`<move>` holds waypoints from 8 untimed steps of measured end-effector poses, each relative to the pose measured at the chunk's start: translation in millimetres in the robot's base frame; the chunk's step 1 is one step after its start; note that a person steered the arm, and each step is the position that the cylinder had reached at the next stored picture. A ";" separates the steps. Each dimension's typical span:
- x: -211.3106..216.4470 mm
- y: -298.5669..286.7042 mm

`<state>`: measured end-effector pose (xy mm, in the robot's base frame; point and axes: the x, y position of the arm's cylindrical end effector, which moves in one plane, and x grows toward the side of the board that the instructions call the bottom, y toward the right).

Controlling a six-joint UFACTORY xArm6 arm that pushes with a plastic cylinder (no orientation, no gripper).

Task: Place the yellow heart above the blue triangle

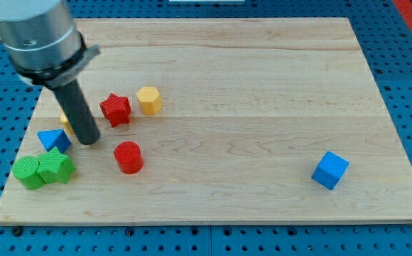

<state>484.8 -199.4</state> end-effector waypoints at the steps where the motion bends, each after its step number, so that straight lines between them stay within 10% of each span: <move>1: -1.3 -17.6; 8: 4.0 -67.5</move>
<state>488.8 -267.0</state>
